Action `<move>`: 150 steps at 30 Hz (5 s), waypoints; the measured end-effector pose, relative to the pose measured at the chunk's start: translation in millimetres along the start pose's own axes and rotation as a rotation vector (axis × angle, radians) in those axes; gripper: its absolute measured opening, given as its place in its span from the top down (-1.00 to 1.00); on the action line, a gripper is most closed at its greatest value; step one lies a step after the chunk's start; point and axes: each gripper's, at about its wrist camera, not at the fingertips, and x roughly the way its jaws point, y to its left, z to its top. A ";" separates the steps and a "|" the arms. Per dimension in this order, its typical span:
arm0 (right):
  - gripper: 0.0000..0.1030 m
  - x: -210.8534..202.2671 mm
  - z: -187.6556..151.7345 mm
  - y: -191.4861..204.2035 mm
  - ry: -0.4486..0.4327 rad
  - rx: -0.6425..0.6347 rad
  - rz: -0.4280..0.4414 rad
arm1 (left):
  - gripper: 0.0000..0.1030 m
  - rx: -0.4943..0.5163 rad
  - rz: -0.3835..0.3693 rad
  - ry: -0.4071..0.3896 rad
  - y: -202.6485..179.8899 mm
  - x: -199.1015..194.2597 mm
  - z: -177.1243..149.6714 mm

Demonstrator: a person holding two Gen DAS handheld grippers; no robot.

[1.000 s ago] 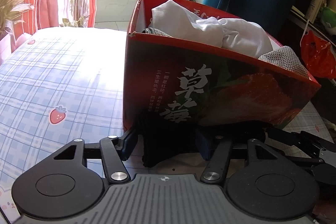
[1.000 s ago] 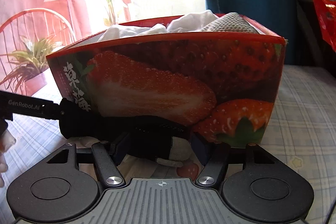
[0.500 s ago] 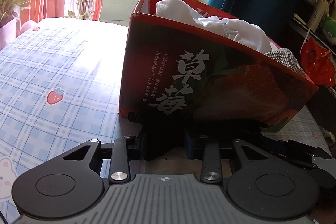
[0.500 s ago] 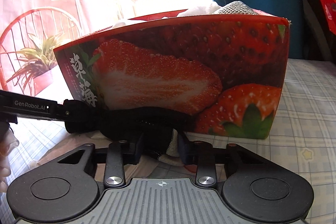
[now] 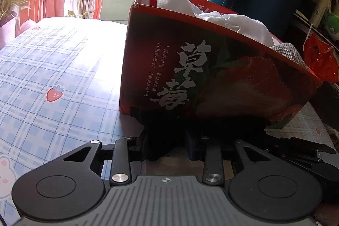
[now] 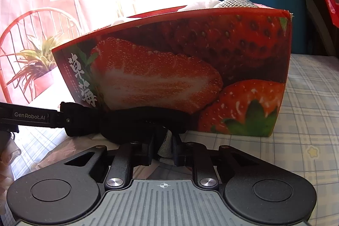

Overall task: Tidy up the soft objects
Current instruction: 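Close both grippers on the black glove and lift it, then carry the black glove over the red box with both grippers, then lower the black glove onto the towel in the box and open both grippers, then move both grippers to the white plastic pouch on the table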

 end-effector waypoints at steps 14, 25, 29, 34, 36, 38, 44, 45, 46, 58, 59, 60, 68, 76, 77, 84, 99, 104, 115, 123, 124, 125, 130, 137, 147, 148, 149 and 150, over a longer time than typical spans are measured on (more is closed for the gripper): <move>0.81 -8.7 -2.7 13.0 -0.011 -0.078 -0.009 | 0.43 -0.022 -0.024 0.054 -2.4 -4.9 10.6; 0.82 -68.2 9.4 17.5 -0.163 -0.049 0.031 | 0.44 0.039 -0.052 -0.092 -18.9 -64.5 7.3; 0.82 -88.8 7.8 20.0 -0.200 -0.035 0.045 | 0.44 0.030 -0.061 -0.124 -25.4 -83.8 0.3; 0.82 -105.6 4.5 21.4 -0.211 -0.010 0.058 | 0.44 0.040 -0.056 -0.154 -33.5 -103.7 -10.9; 0.82 -111.9 4.4 22.5 -0.218 -0.012 0.060 | 0.44 0.049 -0.053 -0.166 -35.5 -108.7 -12.9; 0.82 -116.6 5.0 23.7 -0.228 -0.015 0.058 | 0.44 0.053 -0.056 -0.170 -38.6 -114.2 -16.1; 0.82 -129.3 7.7 25.7 -0.258 -0.014 0.057 | 0.44 0.059 -0.068 -0.185 -43.9 -122.6 -20.0; 0.82 -130.4 8.2 25.3 -0.261 -0.014 0.058 | 0.44 0.060 -0.070 -0.189 -44.0 -123.5 -20.0; 0.82 -131.4 9.0 24.9 -0.266 -0.015 0.058 | 0.43 0.062 -0.072 -0.193 -44.3 -124.3 -19.3; 0.82 -128.7 68.2 14.1 -0.340 -0.049 0.056 | 0.43 0.138 -0.097 -0.245 -56.2 -112.0 44.2; 0.82 -125.8 76.7 11.1 -0.341 -0.046 0.056 | 0.43 0.138 -0.101 -0.245 -56.3 -107.9 51.7; 0.82 -122.3 84.3 8.0 -0.340 -0.043 0.054 | 0.42 0.139 -0.103 -0.242 -56.5 -102.6 59.0; 0.82 -72.3 133.2 -10.0 -0.299 -0.069 -0.002 | 0.42 0.173 -0.090 -0.169 -60.3 -43.9 114.6; 0.82 -19.0 155.6 -25.9 -0.201 -0.026 -0.045 | 0.40 0.130 -0.071 -0.059 -52.8 11.9 144.5; 0.82 -13.4 155.7 -26.6 -0.184 -0.032 -0.052 | 0.39 0.150 -0.061 -0.045 -53.4 17.2 144.6; 0.80 8.8 154.0 -27.9 -0.071 -0.068 -0.088 | 0.26 0.225 0.003 0.017 -56.6 40.6 142.4; 0.14 -23.0 139.2 -19.6 -0.058 -0.075 -0.100 | -0.76 0.244 0.029 -0.097 -53.5 -13.3 139.6; -0.24 -44.2 129.9 -12.9 -0.085 -0.082 -0.091 | -0.81 0.254 0.026 -0.125 -52.4 -37.0 124.8; -0.99 -78.2 99.8 -4.9 -0.095 -0.055 -0.090 | -0.82 0.267 0.028 -0.047 -36.0 -71.2 83.5; -0.99 -85.5 63.9 3.8 -0.074 -0.026 -0.065 | -0.80 0.197 -0.017 0.065 -12.1 -61.0 35.5; -0.99 -84.4 58.1 4.1 -0.068 -0.019 -0.065 | -0.76 0.184 -0.026 0.086 -8.2 -57.1 29.2; -0.99 -82.4 51.5 4.3 -0.058 -0.011 -0.069 | -0.71 0.173 -0.033 0.104 -5.1 -53.8 23.6; -0.99 -65.4 20.7 1.2 0.029 0.047 -0.071 | -0.61 0.128 -0.054 0.153 6.6 -42.9 0.5; -0.99 -45.6 -7.3 12.0 0.120 0.004 -0.090 | -0.26 0.089 -0.076 0.182 11.0 -36.2 -14.6; -0.99 -33.6 -18.5 19.7 0.160 -0.040 -0.056 | 0.07 0.076 -0.132 0.201 0.3 -28.8 -24.4; -0.99 -34.0 -18.7 19.0 0.157 -0.039 -0.055 | 0.07 0.078 -0.139 0.202 -3.5 -28.1 -25.0; -0.99 -34.4 -18.9 18.5 0.156 -0.038 -0.056 | 0.07 0.080 -0.147 0.202 -6.2 -27.6 -25.7; -0.99 -35.0 -18.9 18.1 0.156 -0.038 -0.056 | 0.07 0.080 -0.157 0.203 -10.8 -26.0 -27.2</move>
